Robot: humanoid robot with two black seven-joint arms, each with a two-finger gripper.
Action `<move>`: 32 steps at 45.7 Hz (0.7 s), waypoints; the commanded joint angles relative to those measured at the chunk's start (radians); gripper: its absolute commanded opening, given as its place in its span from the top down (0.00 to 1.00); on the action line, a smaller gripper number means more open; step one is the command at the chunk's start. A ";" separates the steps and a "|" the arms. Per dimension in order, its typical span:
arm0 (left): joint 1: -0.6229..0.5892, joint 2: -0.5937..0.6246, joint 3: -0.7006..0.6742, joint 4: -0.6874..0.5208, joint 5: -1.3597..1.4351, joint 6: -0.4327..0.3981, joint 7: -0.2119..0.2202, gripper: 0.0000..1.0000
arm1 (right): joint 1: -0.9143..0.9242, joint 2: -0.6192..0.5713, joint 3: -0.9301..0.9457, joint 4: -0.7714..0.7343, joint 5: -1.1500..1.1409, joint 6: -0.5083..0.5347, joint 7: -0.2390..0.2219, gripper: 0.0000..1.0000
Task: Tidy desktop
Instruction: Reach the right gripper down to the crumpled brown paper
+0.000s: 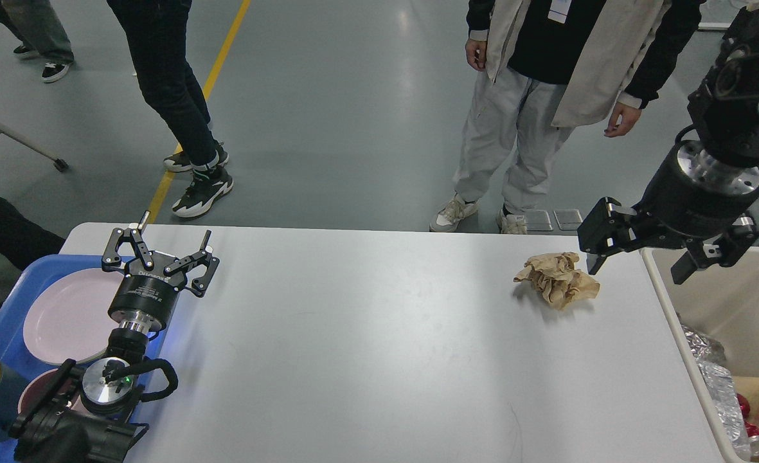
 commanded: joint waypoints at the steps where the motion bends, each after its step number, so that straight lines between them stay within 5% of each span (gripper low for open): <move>1: 0.000 0.000 -0.001 0.000 0.000 0.001 -0.001 0.03 | 0.031 0.030 0.009 0.096 0.021 -0.155 0.002 0.00; 17: 0.000 0.000 0.000 0.000 0.000 -0.001 0.000 0.03 | -0.078 0.027 0.038 0.033 0.076 -0.392 0.000 0.00; 24: 0.000 0.000 -0.001 0.000 0.000 -0.001 0.000 0.03 | -0.317 0.025 0.141 -0.131 0.088 -0.529 0.000 0.00; 32: 0.000 0.000 -0.001 0.000 0.000 -0.001 0.000 0.03 | -0.613 0.039 0.225 -0.437 0.087 -0.564 -0.003 0.00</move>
